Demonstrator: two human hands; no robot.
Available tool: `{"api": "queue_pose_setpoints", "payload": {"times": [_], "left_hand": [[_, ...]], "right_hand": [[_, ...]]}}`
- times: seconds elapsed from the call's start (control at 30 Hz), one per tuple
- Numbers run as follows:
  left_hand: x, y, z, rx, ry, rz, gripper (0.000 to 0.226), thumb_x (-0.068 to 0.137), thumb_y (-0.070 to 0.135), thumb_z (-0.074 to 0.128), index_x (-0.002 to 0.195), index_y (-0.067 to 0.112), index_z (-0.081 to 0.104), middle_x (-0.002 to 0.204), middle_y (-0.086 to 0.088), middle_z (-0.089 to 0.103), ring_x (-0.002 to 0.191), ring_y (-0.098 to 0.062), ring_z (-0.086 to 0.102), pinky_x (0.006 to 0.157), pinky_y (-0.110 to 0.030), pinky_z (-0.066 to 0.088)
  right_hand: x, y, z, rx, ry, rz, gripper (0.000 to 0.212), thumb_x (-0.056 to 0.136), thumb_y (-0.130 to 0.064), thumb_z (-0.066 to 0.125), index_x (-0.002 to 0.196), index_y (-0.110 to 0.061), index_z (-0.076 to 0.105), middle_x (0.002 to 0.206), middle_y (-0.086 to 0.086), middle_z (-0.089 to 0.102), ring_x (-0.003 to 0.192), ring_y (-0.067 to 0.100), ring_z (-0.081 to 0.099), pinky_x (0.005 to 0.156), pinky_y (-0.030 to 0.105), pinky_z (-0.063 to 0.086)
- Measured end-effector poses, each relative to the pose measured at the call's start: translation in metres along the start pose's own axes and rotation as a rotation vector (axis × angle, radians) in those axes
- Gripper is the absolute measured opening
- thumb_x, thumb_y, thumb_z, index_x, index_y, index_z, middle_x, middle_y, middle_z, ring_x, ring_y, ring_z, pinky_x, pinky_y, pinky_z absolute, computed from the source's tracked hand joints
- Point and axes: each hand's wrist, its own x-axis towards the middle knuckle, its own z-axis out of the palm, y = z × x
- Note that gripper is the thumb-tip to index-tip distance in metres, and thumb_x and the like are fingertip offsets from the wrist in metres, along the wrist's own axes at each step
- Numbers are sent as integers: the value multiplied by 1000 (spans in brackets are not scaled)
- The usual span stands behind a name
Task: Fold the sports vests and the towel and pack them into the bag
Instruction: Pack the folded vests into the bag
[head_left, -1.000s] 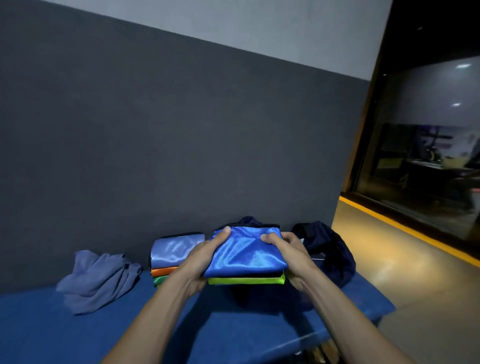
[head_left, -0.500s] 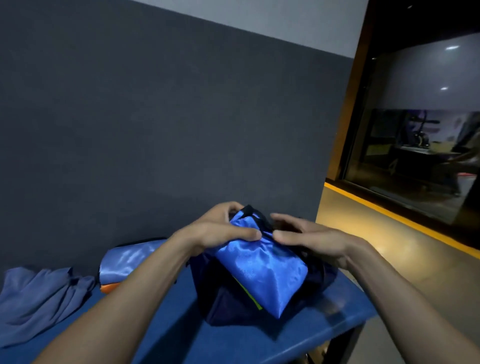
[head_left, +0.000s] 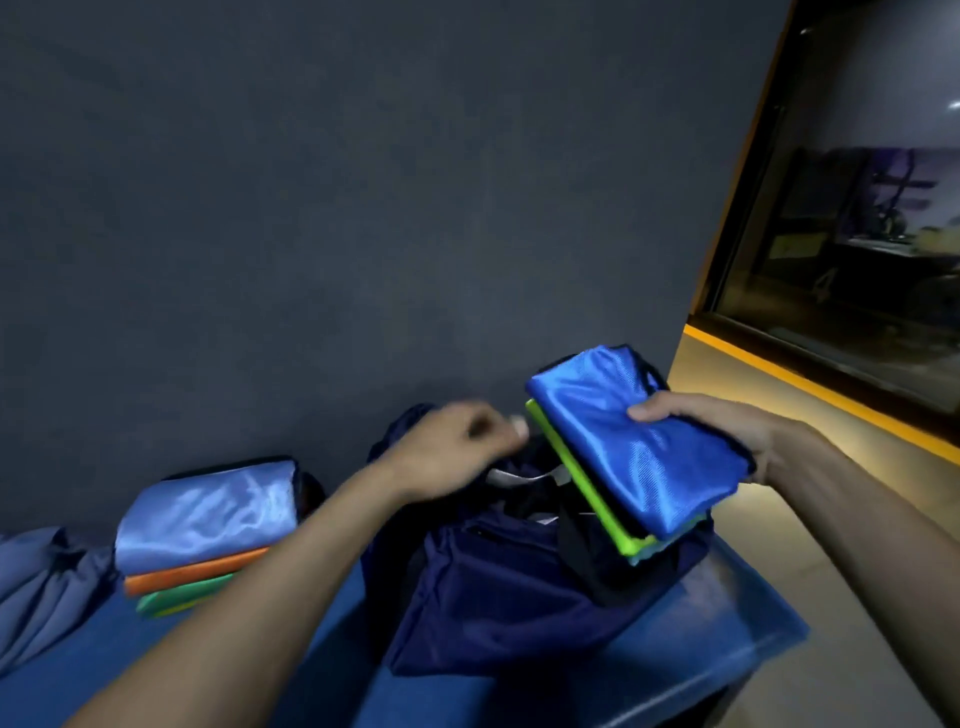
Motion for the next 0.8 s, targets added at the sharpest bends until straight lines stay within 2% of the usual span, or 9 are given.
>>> {"api": "queue_pose_setpoints", "payload": {"times": [0.1,0.17,0.27,0.37,0.47,0.6,0.67,0.73,0.8], "left_hand": [[-30,-25,27,537,-461,65,56,85,78,53,102,26,66,104,6,71,97,-14,63,88,-31,48],[-41,-30,34,504,-454,214,33,92,59,63,105,29,67,102,7,70,94,-12,58,91,-34,45],[-48,-33,29,374,-375,306,23,92,49,69,108,32,68,101,13,72,90,-5,61,88,-36,49],[-56,-31,27,317,-371,286,28,90,51,71,111,33,70,102,15,73,91,-4,66,84,-32,52],[-59,-26,14,250,-401,209,22,96,45,64,101,27,75,90,20,72,83,5,63,79,-19,46],[-34,-21,-2,544,-276,8,44,95,40,53,63,10,54,60,-4,52,77,-27,61,66,-31,35],[-14,-20,-3,747,-220,-30,33,89,44,56,74,15,62,79,-6,62,91,-32,61,72,-32,35],[6,-20,-5,852,-171,-23,22,86,40,62,102,24,64,114,-5,63,113,-30,54,85,-35,35],[22,-26,-2,921,-179,-20,47,85,44,67,124,25,52,131,-2,50,125,-30,42,98,-42,34]], "right_hand": [[20,19,-12,222,50,-28,84,29,-34,102,103,-4,78,103,16,75,79,29,74,71,36,63],[39,26,-1,333,41,-49,78,46,-35,97,114,-4,74,109,15,74,85,29,73,81,38,61],[64,27,33,457,17,-103,42,80,-32,74,112,-5,75,106,13,74,86,26,73,81,35,61],[78,34,72,461,-13,-69,30,91,-30,64,102,-4,76,98,13,76,80,25,74,70,32,62],[86,52,89,453,-14,-36,29,92,-27,64,99,-3,78,105,17,76,85,28,75,72,36,63],[87,71,88,466,46,-61,33,90,-28,63,115,-8,73,118,14,74,101,26,73,103,43,52],[84,80,85,461,58,-53,30,93,-29,59,112,-10,74,115,12,75,97,24,75,99,40,52],[80,87,80,440,71,-32,33,90,-31,64,115,-11,73,117,11,74,100,25,74,99,40,52],[78,94,75,402,51,-5,56,78,-33,78,128,-12,67,128,10,70,115,27,69,111,44,46]]}}
